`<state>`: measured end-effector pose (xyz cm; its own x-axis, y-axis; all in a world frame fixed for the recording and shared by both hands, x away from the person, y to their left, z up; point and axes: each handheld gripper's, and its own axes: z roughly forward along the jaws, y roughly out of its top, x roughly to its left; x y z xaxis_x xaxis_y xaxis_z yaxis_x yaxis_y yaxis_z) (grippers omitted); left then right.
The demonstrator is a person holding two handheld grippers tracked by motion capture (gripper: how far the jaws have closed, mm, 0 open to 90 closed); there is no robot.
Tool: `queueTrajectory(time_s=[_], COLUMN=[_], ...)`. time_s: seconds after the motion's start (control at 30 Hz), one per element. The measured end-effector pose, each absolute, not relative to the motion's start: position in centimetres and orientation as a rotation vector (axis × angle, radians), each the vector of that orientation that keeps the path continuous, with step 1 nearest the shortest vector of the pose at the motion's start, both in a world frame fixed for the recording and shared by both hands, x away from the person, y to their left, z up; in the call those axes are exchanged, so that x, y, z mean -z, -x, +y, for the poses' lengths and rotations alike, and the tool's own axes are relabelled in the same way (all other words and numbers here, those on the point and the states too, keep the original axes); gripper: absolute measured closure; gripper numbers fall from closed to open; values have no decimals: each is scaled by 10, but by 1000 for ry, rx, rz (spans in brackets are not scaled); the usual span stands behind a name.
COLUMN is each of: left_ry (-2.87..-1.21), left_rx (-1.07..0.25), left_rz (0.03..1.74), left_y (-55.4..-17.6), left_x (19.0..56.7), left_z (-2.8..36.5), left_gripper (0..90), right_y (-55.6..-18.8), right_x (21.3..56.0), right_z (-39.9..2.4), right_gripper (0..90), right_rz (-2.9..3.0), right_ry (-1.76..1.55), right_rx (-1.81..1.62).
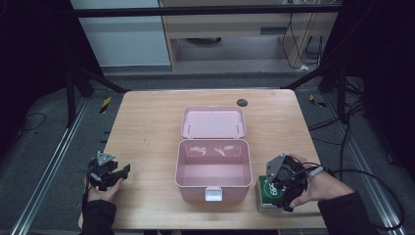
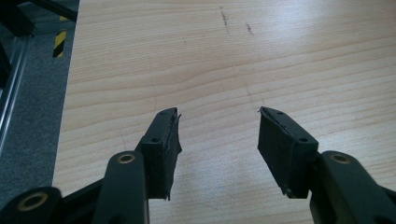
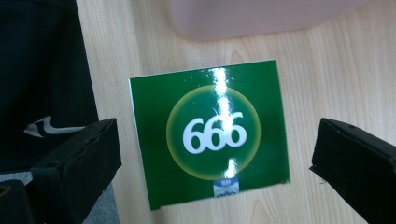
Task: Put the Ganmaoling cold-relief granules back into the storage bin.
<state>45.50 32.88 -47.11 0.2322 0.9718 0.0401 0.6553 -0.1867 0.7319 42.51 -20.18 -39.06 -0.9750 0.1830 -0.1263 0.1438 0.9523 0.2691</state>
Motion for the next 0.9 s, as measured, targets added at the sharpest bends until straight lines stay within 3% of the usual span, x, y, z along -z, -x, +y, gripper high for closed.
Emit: queueTrajectory(time_s=[0.9], left_ry=[-1937], left_rx=[-706], left_rz=[1482], left_y=[-455], left_x=[472], left_z=[327], left_gripper=[474], right_y=[-435], right_x=[424], right_z=[-185], right_gripper=[6], right_rz=[3004], right_ry=[-218], right_rx=[-321])
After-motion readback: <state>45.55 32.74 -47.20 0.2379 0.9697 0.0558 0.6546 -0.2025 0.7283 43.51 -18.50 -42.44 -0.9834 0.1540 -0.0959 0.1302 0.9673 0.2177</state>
